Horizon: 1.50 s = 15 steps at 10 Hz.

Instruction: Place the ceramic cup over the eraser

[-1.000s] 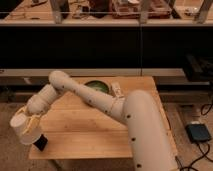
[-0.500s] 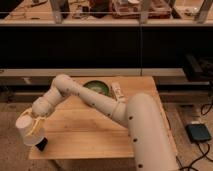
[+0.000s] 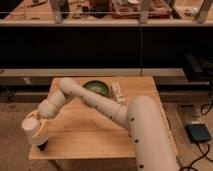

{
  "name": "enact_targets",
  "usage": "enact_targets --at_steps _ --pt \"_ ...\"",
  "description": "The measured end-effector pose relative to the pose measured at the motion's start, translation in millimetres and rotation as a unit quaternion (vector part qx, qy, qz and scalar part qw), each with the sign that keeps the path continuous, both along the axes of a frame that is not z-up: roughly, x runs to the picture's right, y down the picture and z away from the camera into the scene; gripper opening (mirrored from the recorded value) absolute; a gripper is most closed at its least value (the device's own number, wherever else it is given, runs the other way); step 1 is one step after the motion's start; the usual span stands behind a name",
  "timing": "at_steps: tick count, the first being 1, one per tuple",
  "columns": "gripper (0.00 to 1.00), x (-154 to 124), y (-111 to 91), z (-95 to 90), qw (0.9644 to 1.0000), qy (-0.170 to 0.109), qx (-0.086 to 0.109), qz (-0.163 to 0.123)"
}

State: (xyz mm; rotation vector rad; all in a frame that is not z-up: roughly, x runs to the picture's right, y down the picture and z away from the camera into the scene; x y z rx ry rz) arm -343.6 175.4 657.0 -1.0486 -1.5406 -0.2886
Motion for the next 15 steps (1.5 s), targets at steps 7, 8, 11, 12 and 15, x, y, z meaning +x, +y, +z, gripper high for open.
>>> enact_targets --at_steps 7,8,11,12,15 --pt "0.65 2.1 49.3 43.3 0.9994 0.024 0.004 -0.023" --pt "0.68 0.8 49.5 43.8 0.9995 0.023 0.010 -0.020" --pt "0.69 -1.9 50.5 29.7 0.9996 0.017 0.025 -0.003" --pt "0.69 -1.0 53.6 8.5 0.9994 0.016 0.030 0.000" --pt "0.69 13.5 78.1 -56.0 0.9989 0.020 0.041 -0.010"
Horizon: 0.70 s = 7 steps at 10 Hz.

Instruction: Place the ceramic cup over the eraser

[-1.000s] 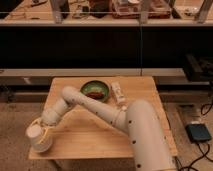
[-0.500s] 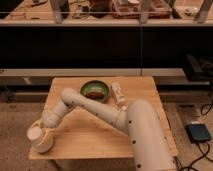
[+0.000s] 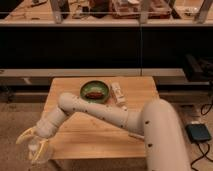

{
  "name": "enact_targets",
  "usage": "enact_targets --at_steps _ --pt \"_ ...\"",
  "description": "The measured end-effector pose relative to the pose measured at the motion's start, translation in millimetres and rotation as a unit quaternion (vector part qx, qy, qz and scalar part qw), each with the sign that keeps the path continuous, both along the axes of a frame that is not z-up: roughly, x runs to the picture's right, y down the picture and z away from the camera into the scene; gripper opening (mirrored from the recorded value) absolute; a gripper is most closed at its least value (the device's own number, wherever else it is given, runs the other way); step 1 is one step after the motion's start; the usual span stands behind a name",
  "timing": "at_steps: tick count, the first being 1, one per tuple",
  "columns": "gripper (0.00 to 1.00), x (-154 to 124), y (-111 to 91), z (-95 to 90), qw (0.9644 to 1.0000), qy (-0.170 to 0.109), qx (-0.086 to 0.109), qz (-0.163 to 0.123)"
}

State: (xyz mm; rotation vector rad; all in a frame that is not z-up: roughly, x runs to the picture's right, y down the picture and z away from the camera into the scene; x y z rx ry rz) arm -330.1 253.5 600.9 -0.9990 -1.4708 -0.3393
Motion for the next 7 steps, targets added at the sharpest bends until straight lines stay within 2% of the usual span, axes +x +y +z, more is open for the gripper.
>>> enact_targets --at_steps 1,3,5,7 --pt "0.69 5.1 9.2 -13.2 1.0000 0.004 0.002 -0.005" --pt "0.69 11.9 19.0 -19.3 0.9998 0.014 0.000 -0.011" --pt "0.69 16.3 14.4 1.3 0.9994 0.033 -0.011 -0.008" --pt "0.69 17.0 7.7 34.8 0.9984 0.050 -0.025 -0.006"
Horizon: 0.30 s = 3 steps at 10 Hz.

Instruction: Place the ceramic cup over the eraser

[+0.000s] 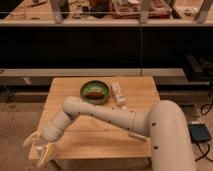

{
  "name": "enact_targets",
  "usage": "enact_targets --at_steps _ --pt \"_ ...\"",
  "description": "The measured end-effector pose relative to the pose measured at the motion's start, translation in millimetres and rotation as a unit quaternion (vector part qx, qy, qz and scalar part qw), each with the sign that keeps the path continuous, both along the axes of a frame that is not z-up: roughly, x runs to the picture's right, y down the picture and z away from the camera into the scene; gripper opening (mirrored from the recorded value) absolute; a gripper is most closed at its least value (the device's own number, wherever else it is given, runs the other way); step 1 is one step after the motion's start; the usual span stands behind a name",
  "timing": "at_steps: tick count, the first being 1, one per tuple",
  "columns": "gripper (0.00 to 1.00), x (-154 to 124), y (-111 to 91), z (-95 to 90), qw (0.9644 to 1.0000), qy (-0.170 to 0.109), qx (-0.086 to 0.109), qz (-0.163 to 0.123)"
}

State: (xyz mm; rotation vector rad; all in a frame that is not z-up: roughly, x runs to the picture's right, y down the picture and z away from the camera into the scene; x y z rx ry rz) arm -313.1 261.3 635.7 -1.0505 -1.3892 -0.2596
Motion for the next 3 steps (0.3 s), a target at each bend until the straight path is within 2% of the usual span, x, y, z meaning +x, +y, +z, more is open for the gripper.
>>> enact_targets --at_steps 1,3 --pt "0.69 1.4 -1.0 8.1 1.0000 0.004 -0.003 -0.001" --pt "0.69 2.1 -1.3 9.4 1.0000 0.004 -0.004 -0.001"
